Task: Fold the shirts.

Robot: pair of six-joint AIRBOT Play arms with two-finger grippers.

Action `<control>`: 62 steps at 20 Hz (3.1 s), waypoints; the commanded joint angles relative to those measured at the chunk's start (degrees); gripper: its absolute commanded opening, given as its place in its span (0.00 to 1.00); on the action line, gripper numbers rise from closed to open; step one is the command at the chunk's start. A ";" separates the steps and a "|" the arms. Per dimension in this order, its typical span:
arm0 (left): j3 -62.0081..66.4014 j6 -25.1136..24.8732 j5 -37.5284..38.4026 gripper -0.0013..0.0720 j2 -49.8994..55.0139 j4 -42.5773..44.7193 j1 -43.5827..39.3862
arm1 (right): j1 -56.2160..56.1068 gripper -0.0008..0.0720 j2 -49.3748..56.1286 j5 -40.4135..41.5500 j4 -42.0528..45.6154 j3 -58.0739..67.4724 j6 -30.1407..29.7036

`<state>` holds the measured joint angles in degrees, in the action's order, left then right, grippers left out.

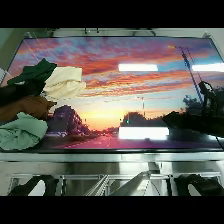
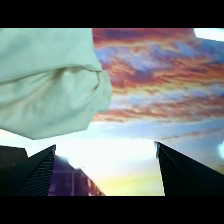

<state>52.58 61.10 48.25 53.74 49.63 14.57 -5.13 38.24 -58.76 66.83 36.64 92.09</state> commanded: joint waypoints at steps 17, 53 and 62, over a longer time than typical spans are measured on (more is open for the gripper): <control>48.04 -2.51 21.05 0.03 60.41 15.32 -1.38 | 0.04 0.64 9.07 9.46 0.42 0.02 -0.42; 14.43 -3.76 30.16 0.82 40.68 -9.35 -13.66 | 0.04 0.77 17.88 -6.25 -4.48 -5.57 -9.03; 25.46 -5.07 32.44 0.82 57.24 -11.87 -22.47 | 0.04 0.51 31.41 -4.46 -15.72 -5.44 -23.65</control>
<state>74.56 56.40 80.29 106.96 38.35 -4.62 -5.08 67.61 -63.33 54.98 31.22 72.49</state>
